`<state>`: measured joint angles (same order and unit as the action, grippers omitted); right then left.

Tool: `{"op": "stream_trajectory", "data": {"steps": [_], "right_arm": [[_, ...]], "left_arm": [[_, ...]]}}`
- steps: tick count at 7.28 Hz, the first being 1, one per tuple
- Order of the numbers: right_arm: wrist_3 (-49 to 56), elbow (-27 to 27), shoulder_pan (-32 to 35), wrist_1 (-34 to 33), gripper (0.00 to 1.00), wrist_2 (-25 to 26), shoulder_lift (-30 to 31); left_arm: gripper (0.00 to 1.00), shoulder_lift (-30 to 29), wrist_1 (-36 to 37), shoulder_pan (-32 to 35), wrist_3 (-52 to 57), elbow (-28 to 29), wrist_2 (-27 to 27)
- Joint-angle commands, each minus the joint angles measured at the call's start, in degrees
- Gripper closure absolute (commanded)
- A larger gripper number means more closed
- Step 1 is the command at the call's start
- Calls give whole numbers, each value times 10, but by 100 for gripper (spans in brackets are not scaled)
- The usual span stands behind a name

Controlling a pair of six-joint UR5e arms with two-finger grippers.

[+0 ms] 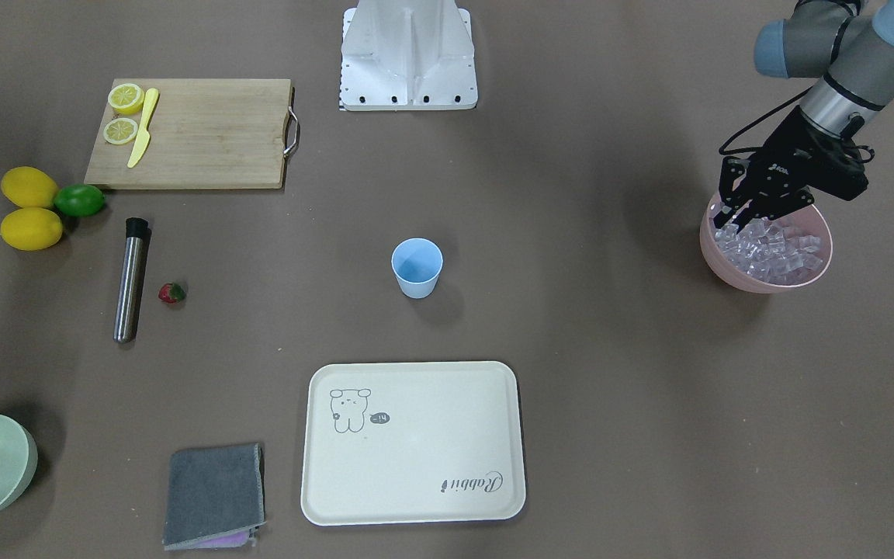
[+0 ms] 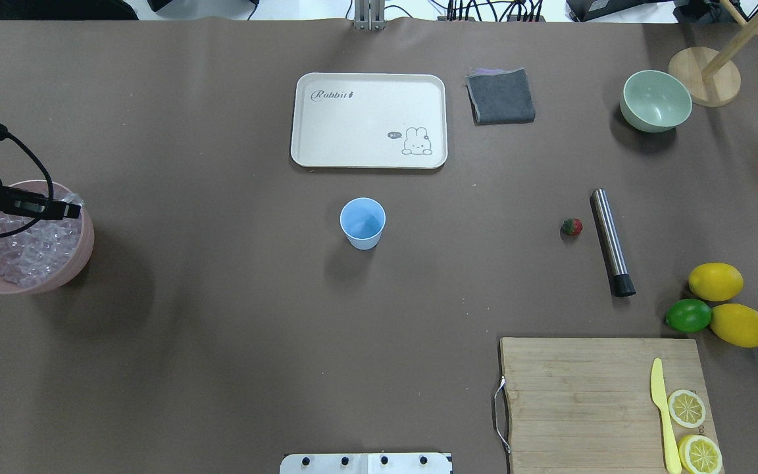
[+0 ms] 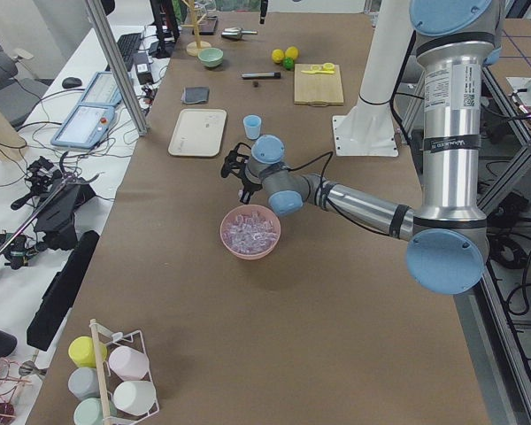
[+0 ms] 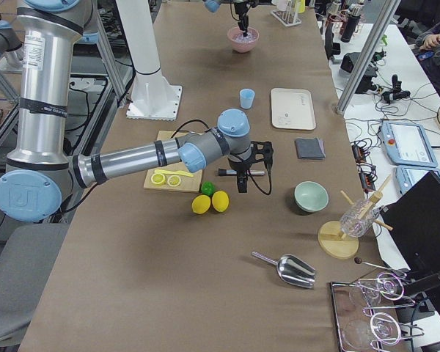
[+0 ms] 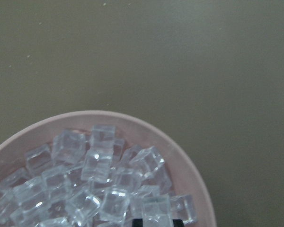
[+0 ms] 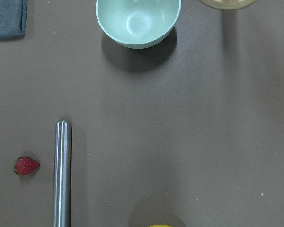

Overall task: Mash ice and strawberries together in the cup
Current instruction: 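Lift the ice cube with the left gripper and carry it over the blue cup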

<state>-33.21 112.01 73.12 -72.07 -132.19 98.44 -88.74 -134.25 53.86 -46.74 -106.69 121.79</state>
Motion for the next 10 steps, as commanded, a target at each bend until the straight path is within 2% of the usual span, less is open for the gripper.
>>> {"op": "stream_trajectory", "data": {"steps": [1,2,3,6,7,10], "right_arm": [[0,0,0,0,0,0,0],[0,0,0,0,0,-1,0],[0,0,0,0,0,-1,0],[2,0,0,0,0,0,0],[2,0,0,0,0,0,0],[2,0,0,0,0,0,0]], "left_arm": [[100,-88,1,-7,-121,19,32],[100,-127,1,-33,-175,28,26],[100,-153,1,-65,-208,32,-4],[100,-253,3,-181,-317,67,-150],[100,-295,4,-207,-345,94,-193],[100,-357,5,-244,-375,150,-275]]}}
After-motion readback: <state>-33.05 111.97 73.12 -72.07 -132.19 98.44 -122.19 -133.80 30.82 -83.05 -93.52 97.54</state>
